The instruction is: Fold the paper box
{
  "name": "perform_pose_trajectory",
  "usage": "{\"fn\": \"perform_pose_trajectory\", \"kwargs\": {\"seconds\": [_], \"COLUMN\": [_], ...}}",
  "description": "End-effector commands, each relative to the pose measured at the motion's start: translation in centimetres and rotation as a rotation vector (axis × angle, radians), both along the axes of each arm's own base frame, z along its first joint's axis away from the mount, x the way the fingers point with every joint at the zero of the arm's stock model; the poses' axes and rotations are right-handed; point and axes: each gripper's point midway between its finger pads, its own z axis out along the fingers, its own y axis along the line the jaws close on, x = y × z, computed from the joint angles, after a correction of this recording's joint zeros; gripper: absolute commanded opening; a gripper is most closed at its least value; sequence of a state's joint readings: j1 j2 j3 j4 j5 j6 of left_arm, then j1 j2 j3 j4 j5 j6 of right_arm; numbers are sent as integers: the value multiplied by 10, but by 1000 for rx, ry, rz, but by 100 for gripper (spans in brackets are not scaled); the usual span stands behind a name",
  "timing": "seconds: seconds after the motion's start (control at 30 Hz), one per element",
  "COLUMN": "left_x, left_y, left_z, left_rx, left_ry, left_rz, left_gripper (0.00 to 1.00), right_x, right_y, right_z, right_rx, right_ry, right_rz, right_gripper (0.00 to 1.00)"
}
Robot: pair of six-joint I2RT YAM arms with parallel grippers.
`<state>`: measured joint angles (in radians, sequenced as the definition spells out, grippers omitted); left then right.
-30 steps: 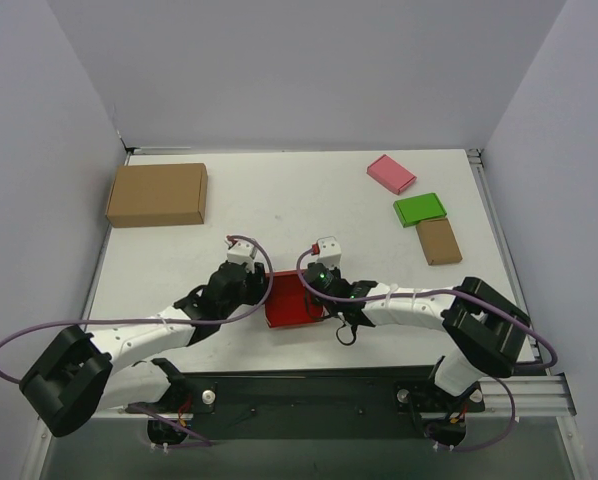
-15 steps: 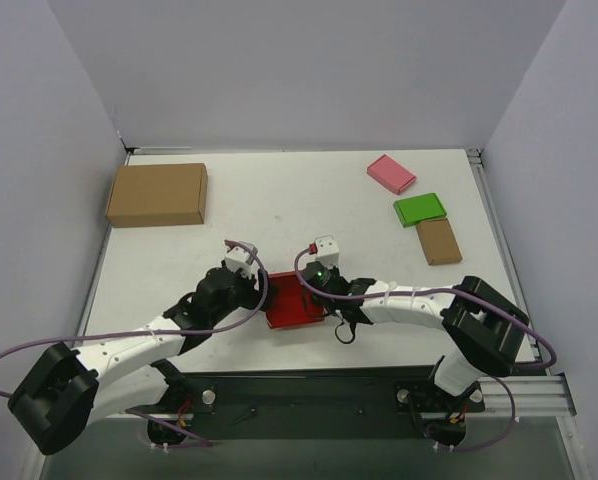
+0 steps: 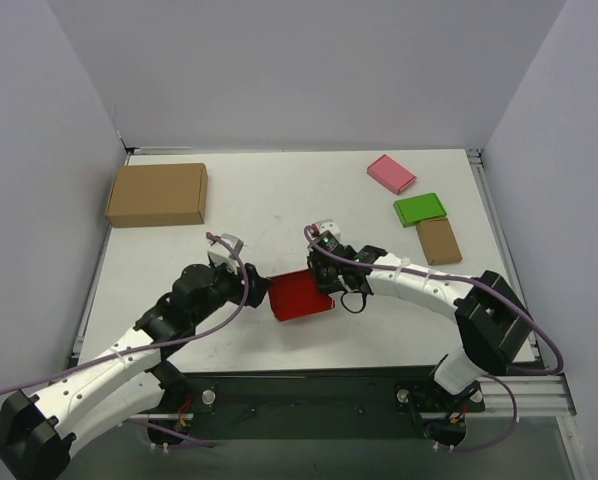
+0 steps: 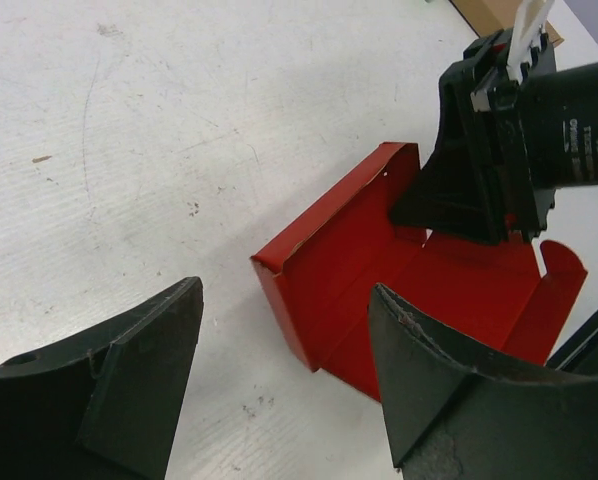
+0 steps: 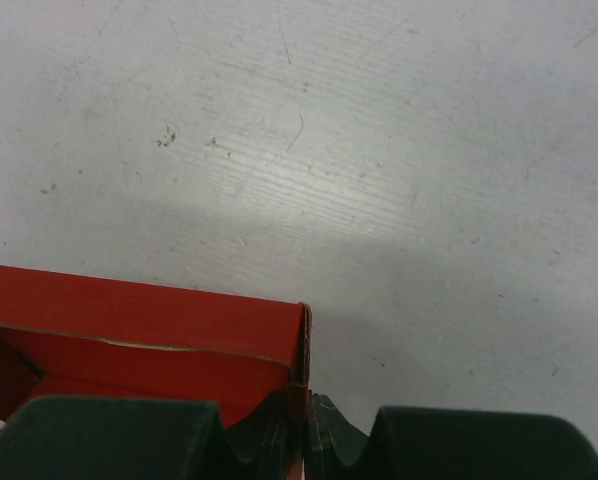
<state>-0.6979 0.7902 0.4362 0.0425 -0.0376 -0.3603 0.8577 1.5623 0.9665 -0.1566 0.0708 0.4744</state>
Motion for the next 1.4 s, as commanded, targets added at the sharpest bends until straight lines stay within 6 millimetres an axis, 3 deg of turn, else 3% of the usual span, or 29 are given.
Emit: {"fn": "perform_pose_trajectory", "kwargs": {"seconds": [0.0, 0.13, 0.23, 0.3, 0.43, 0.7, 0.83, 1.03, 1.2, 1.23, 1.3, 1.33, 1.37], "left_x": [-4, -17, -32, -32, -25, -15, -11, -7, -6, -6, 3, 5, 13], "left_y": [10, 8, 7, 12, 26, 22, 26, 24, 14, 7, 7, 6, 11], "left_z": [34, 65, 69, 84, 87, 60, 55, 53, 49, 53, 58, 62, 65], "left_rx": [-27, -25, 30, 63, 121, 148, 156, 144, 115, 85, 49, 32, 21], "left_ry": [14, 57, 96, 56, -9, 10, 23, 26, 56, 53, 69, 67, 73], "left_rz": [41, -7, -93, -100, -60, -65, -59, -82, -133, -167, -155, -162, -131], "left_gripper": [77, 78, 79, 79, 82, 82, 82, 82, 84, 85, 86, 87, 88], "right_x": [-26, -35, -43, -46, -49, -36, -26, 4, 31, 29, 30, 20, 17], "right_y": [-25, -29, -30, -32, -34, -28, -24, -27, -46, -58, -68, -82, -96], "right_z": [11, 10, 4, 0, -10, -22, -20, 6, 58, 56, 78, 65, 78], "right_rx": [-73, -96, -110, -137, -164, -194, -187, -145, -35, -29, 65, 57, 93], "right_ry": [178, 295, 374, 413, 479, 516, 503, 401, 194, 186, 111, 127, 71], "right_rz": [90, 137, 156, 159, 166, 149, 136, 47, -106, -152, -239, -286, -341], "right_gripper": [8, 10, 11, 12, 13, 21, 36, 59, 65, 65, 65, 65, 65]}}
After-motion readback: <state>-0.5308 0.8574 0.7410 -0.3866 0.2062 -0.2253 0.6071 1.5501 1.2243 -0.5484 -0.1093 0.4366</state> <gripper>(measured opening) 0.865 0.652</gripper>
